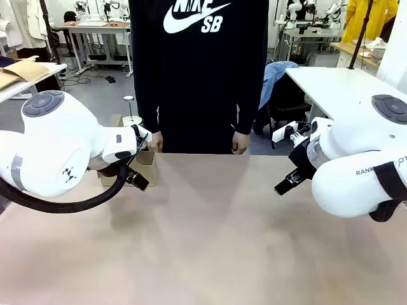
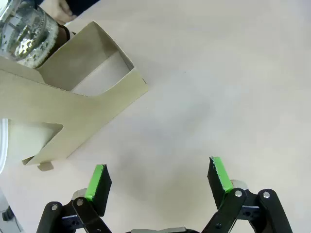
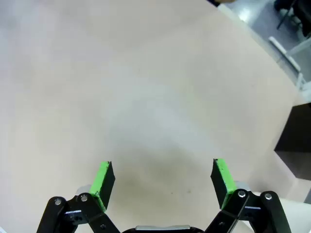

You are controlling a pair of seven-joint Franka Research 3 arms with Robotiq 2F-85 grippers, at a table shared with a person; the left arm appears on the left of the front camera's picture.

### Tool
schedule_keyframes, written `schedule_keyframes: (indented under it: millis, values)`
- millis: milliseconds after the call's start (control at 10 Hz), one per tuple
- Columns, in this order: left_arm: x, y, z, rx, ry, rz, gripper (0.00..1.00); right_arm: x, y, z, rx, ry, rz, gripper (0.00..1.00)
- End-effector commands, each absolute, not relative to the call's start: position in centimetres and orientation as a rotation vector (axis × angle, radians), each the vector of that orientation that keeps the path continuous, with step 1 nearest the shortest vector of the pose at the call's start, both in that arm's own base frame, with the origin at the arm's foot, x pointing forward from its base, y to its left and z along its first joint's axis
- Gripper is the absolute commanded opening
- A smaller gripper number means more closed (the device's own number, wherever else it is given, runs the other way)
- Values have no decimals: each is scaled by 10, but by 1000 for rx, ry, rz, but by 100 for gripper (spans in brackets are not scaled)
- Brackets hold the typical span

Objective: Pour a drink into a cup and package it in a carrier.
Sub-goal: Pick up the 600 ml Paper Cup and place it in the middle top area of the table.

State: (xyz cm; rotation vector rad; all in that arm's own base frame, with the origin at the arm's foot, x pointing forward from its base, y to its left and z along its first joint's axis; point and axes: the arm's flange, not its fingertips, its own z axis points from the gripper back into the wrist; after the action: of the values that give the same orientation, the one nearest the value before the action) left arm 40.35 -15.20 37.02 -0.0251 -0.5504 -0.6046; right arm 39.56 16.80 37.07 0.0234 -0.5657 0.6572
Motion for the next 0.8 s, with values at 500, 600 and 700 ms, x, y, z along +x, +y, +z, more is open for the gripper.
schedule_keyframes:
  millis: [500,600,700]
  values:
    - [403,-152,370,-25,-550,-605,100,396,168,371,23,-566,657,100]
    - [403,-152,370,-25,-550,-605,100,396,168,371,23,-566,657,100]
    - [403,-152,370,-25,-550,-605,100,396,168,371,23,-566,657,100]
